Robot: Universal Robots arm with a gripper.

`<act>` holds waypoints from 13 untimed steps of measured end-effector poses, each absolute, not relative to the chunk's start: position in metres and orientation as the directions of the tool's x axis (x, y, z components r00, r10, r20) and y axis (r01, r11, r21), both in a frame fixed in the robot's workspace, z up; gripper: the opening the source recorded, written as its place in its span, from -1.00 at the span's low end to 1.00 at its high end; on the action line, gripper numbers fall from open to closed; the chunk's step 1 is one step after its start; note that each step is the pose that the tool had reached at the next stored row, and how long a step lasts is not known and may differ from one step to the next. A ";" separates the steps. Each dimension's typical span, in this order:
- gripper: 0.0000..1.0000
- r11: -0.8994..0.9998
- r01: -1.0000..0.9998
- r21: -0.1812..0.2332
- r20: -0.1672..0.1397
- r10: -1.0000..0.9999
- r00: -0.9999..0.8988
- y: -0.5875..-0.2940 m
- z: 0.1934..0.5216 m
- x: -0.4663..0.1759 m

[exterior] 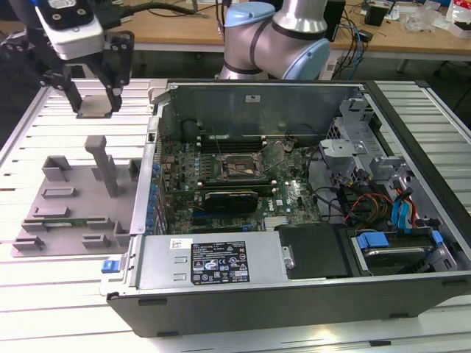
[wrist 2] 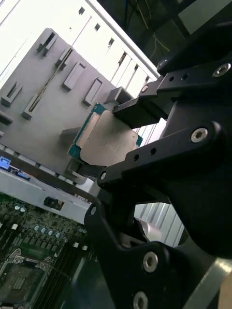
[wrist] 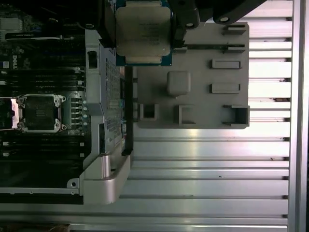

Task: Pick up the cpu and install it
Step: 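Pick up the cpu and move it towards the insertion slot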

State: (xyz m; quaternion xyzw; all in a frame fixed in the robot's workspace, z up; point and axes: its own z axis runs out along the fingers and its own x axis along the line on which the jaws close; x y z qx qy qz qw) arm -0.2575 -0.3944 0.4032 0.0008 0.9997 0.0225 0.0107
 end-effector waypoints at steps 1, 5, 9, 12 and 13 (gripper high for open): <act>0.09 0.999 0.001 0.045 -0.021 0.002 -1.000 -0.394 0.403 -0.252; 0.09 0.999 0.001 0.045 -0.021 0.002 -1.000 -0.394 0.403 -0.232; 0.09 0.999 0.001 0.045 -0.021 0.002 -1.000 -0.394 0.403 -0.211; 0.09 0.999 0.001 0.045 -0.021 0.002 -1.000 -0.394 0.403 -0.191; 0.09 0.999 0.001 0.045 -0.021 0.002 -1.000 -0.394 0.403 -0.180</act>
